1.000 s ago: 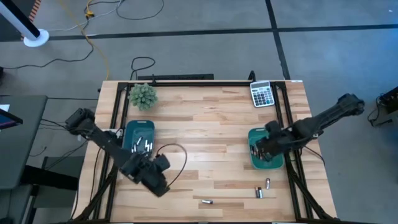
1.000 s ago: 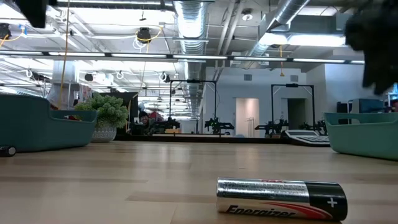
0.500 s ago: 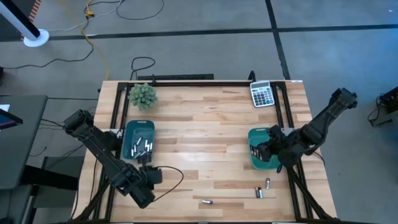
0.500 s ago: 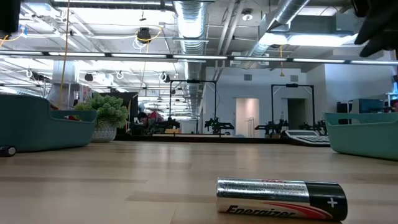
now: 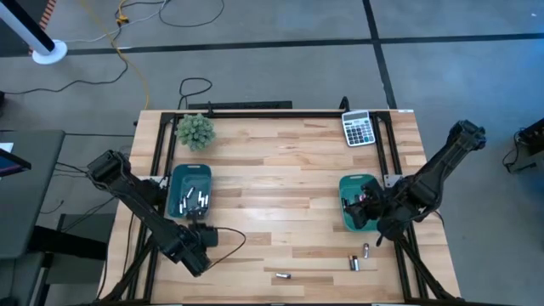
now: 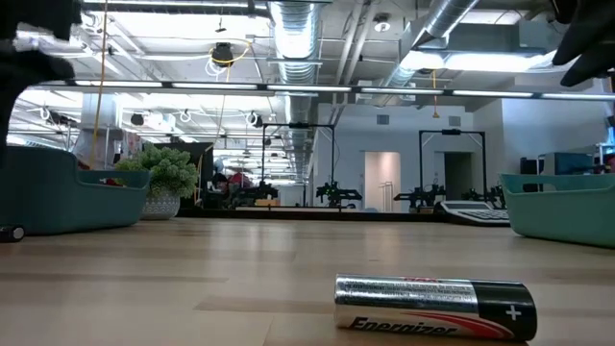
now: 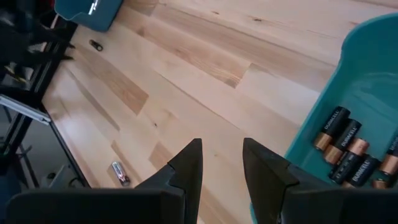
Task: Sort batteries
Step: Put the black battery into the green bin
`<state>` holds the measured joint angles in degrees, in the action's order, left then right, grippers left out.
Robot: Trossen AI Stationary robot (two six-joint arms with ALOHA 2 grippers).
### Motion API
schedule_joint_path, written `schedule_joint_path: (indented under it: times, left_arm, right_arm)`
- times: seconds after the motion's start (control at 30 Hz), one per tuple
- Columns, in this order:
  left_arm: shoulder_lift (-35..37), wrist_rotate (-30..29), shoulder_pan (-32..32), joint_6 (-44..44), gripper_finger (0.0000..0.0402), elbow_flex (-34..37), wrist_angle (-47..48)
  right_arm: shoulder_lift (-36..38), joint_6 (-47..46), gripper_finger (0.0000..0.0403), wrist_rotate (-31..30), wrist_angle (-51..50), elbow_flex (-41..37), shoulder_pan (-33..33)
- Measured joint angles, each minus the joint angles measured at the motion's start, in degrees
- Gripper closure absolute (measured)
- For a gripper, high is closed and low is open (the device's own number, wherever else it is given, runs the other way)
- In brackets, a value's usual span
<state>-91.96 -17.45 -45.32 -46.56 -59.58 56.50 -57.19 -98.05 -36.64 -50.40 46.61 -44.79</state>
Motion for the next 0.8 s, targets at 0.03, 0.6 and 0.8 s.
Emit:
schedule_joint_path:
  times: [0.03,0.6,0.8]
  left_arm:
    - [0.00,0.13,0.00,0.17,0.0295,1.19,-1.41]
    - [0.02,-1.75,4.25,-1.07,0.0295,12.21,-10.28]
    - [0.31,-1.28,5.37,-0.03,0.0294,14.51,-14.17]
  right_arm:
    - [-0.18,-0.08,0.0274,-0.39,0.26,0.00,0.16]
    - [-0.15,-1.10,0.0274,-0.90,0.42,0.00,0.30]
    - [-0.15,-1.36,0.0274,-0.90,0.41,0.00,0.30]
